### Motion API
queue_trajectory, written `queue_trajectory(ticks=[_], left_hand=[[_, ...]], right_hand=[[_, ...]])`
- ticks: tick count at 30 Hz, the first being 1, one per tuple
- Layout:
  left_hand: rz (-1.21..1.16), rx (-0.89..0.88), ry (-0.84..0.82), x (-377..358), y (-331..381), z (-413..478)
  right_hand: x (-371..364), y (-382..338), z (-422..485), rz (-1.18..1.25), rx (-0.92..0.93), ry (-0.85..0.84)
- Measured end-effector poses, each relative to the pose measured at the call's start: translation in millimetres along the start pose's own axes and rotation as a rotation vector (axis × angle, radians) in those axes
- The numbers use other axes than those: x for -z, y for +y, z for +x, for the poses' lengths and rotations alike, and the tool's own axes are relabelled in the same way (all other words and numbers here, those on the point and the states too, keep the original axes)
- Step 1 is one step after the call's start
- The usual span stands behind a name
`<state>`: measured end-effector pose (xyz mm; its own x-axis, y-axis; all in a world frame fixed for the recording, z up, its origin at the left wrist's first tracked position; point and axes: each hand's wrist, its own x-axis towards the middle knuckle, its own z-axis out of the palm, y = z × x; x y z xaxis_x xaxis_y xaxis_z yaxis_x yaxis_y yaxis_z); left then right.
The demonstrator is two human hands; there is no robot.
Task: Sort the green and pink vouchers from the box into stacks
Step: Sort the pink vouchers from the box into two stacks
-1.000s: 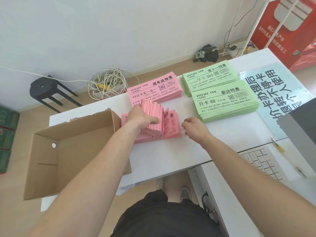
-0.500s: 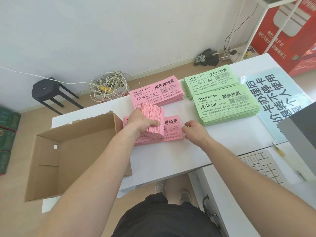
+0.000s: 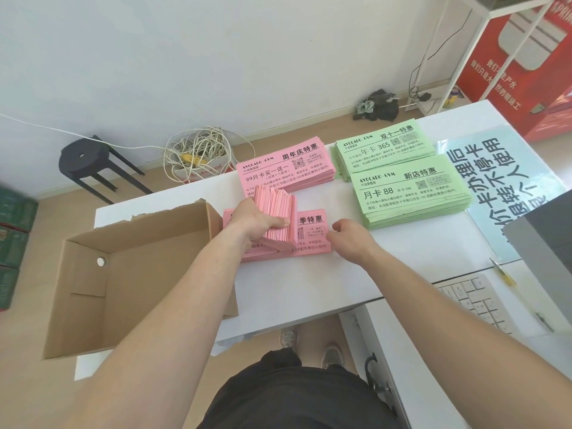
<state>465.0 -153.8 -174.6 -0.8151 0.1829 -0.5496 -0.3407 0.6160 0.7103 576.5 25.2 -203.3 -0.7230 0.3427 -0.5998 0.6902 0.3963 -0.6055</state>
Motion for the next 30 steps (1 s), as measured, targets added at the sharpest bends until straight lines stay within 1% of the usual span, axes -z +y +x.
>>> queue_trajectory(ticks=[10, 19, 23, 30], left_hand=[[-0.035, 0.042, 0.014, 1.4, -9.6, 11.7], [-0.077, 0.070, -0.045, 5.9, -14.2, 17.6], [-0.089, 0.073, -0.050, 5.8, -25.9, 35.3], [-0.095, 0.096, -0.052, 7.4, -26.8, 37.5]], right_hand=[[-0.9, 1.0, -0.8, -0.002, 0.004, 0.026], [-0.2, 1.4, -2.2, 0.005, 0.013, 0.028], [0.3, 0.1, -1.8, 0.007, 0.014, 0.027], [0.4, 0.8, 0.4, 0.004, 0.023, 0.017]])
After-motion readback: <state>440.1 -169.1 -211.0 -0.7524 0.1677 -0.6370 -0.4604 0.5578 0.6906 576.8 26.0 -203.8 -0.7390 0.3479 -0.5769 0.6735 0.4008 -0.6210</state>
